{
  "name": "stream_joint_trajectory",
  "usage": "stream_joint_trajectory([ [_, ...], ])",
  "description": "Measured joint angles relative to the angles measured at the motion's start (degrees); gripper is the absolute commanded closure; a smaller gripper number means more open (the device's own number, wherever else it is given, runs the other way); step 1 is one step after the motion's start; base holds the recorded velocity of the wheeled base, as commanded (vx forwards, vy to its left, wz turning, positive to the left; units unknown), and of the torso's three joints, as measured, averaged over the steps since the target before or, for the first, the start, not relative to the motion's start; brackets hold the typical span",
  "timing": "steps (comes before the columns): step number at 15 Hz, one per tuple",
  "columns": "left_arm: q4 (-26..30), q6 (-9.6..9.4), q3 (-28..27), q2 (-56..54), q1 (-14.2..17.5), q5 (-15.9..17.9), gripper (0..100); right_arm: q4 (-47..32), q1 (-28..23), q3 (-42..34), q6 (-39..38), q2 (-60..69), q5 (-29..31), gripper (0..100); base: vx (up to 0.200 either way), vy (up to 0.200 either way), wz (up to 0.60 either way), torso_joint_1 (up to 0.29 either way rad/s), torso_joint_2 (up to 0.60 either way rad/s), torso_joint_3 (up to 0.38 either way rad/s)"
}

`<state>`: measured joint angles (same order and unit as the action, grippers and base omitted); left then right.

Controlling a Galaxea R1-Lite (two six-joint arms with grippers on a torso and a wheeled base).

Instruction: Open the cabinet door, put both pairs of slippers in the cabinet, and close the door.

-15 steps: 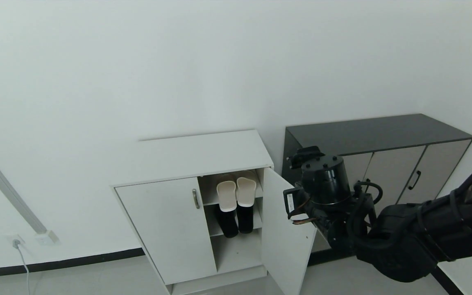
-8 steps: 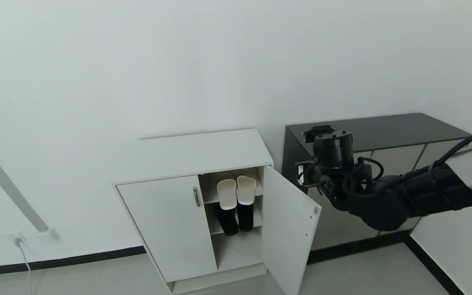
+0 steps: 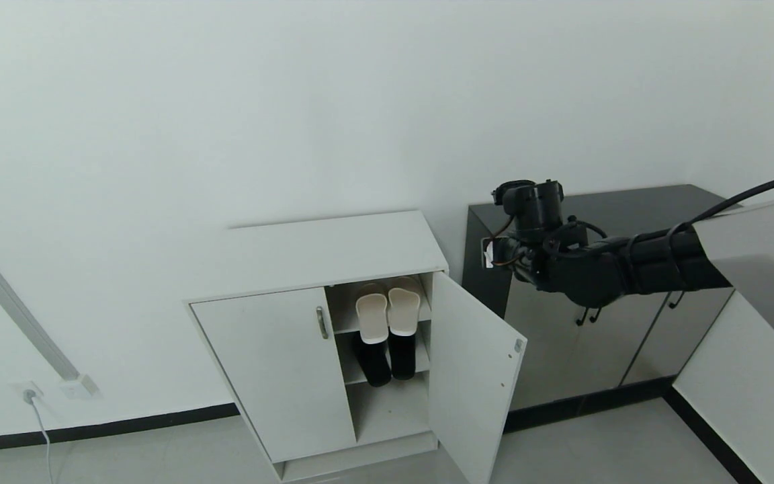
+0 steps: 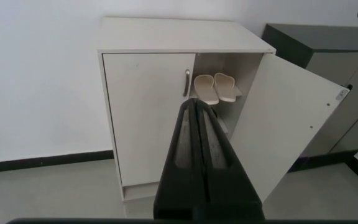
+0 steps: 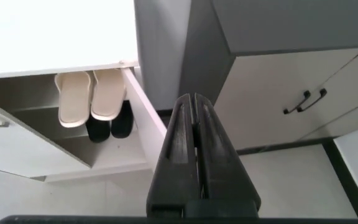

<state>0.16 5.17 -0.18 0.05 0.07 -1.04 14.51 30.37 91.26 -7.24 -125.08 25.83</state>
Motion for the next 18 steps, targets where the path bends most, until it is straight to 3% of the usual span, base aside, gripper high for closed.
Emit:
stream_joint_trajectory([
  [18,0.02,0.11,0.0,0.0,0.0,-0.09,100,3.12,-3.91,2.82,-4.19,-13.93,-4.05,100,0.0,0.0,0.0,0.0,0.0,0.0],
])
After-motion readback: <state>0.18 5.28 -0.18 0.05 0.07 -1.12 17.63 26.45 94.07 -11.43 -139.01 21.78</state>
